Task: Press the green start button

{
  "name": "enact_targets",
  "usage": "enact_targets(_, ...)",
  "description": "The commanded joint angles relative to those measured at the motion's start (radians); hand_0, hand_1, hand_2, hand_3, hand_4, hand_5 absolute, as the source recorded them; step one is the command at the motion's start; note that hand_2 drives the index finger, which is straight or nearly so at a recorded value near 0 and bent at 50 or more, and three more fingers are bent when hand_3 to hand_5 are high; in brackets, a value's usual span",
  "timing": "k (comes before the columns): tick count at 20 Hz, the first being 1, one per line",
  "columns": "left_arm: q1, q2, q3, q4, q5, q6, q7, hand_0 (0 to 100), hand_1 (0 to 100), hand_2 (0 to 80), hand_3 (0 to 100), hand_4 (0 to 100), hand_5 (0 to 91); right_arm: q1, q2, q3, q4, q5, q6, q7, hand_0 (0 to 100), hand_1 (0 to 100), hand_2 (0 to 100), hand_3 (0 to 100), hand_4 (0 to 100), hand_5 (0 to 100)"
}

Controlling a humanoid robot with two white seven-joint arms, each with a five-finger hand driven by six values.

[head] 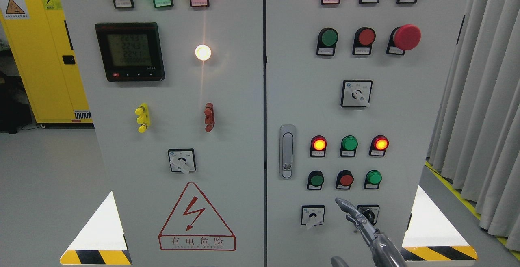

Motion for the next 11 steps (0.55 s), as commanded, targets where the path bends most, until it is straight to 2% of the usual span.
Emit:
enact_targets(1, -0.021, 0.001, 0.0, -0.028, 0.0, 0.0, 0.0, 12, 56, 0.0, 0, 0, 0.0, 0.014, 0.012, 0.016, -0.05, -0.05, 0.015, 0.023, 44, 53, 0, 5, 17, 3)
enact_targets(11, -0.021, 0.0, 0.0, -0.028, 0.0, 0.0, 0.0, 12, 56, 0.0, 0, 0, 0.0, 0.02, 0.01, 0.027, -0.053, -0.052, 0.029, 0.026, 37, 54, 0, 7, 20, 5)
